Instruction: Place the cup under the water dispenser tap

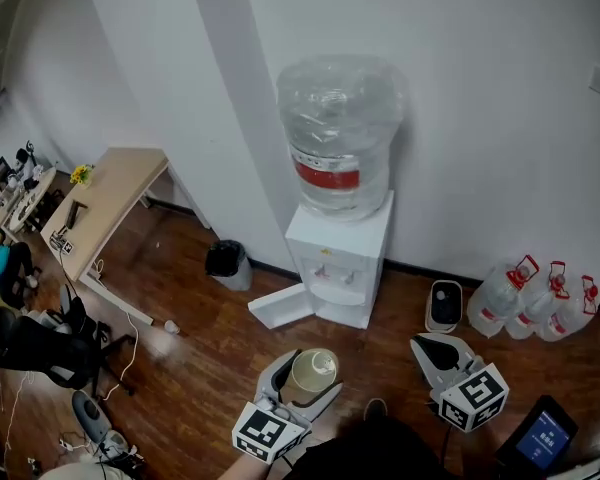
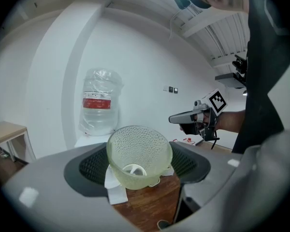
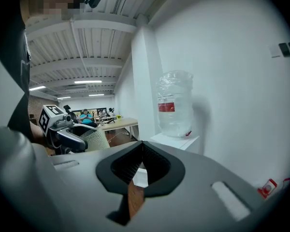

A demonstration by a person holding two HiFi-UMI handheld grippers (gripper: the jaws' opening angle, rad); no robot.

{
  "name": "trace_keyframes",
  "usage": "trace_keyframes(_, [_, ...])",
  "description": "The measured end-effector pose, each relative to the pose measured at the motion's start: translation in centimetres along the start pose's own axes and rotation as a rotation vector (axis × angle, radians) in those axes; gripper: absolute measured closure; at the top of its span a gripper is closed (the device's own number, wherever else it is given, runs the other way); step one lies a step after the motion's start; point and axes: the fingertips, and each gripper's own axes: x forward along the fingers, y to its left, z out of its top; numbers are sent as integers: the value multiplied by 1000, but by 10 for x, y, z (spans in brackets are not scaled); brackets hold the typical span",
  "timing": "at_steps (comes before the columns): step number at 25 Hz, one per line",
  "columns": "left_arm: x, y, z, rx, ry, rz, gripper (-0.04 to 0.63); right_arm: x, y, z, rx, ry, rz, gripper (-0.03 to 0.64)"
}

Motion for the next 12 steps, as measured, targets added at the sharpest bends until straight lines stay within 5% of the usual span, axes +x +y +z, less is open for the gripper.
trace_keyframes(7, [47,29,14,41,-20,78,319,27,-42,4,6,0,54,615])
trace_keyframes(12, [64,48,20,47,-18,49,319,50,-52,7,33,15,70,615])
